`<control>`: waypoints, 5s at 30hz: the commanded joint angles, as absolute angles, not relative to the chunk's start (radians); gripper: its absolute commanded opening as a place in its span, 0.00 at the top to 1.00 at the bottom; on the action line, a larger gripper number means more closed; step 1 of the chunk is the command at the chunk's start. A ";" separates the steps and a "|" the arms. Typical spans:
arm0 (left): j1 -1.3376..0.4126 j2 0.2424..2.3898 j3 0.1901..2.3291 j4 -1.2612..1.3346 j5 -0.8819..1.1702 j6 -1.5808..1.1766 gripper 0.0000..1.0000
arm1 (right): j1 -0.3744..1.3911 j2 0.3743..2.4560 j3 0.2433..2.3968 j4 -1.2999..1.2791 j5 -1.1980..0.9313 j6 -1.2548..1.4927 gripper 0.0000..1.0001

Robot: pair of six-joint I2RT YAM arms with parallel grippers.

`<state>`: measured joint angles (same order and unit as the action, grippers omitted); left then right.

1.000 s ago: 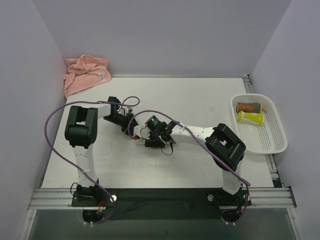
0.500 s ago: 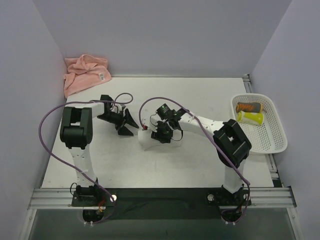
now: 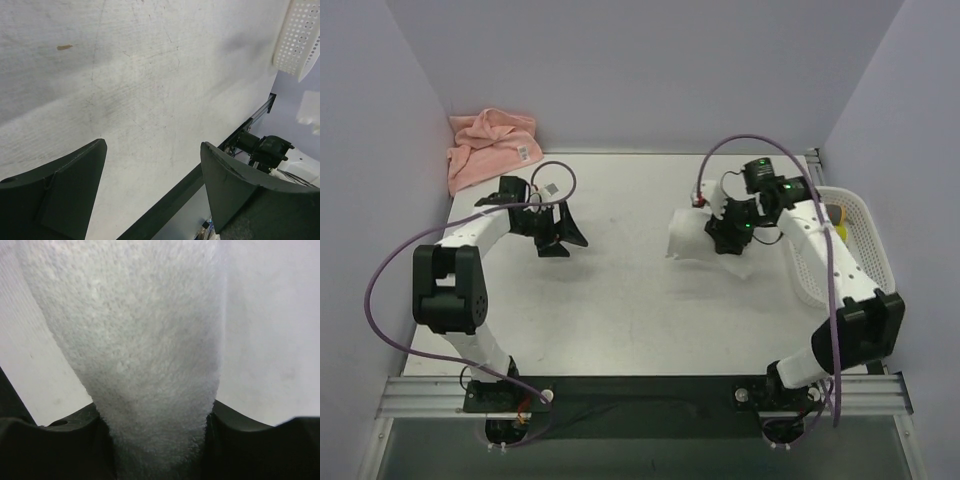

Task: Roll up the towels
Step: Place the rolled towel into the container, then move the towel to the center of the board

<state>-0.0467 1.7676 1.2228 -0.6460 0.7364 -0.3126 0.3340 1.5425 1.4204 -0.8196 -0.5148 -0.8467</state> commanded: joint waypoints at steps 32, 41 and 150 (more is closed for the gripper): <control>-0.144 1.536 1.065 -0.445 0.721 -0.403 0.12 | -0.655 1.652 1.523 -0.974 -0.514 -1.703 1.00; -0.143 1.531 1.062 -0.446 0.709 -0.408 0.12 | -0.653 1.678 1.451 -0.864 -0.454 -1.815 1.00; 0.048 2.164 2.098 -0.584 -0.095 0.469 0.19 | -0.117 1.264 1.427 -0.931 -0.660 -0.549 0.00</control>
<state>0.0410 2.0350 1.9411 -0.5877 0.0380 0.3561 -0.1379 1.2984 1.4631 -0.8768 -0.6670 -0.7155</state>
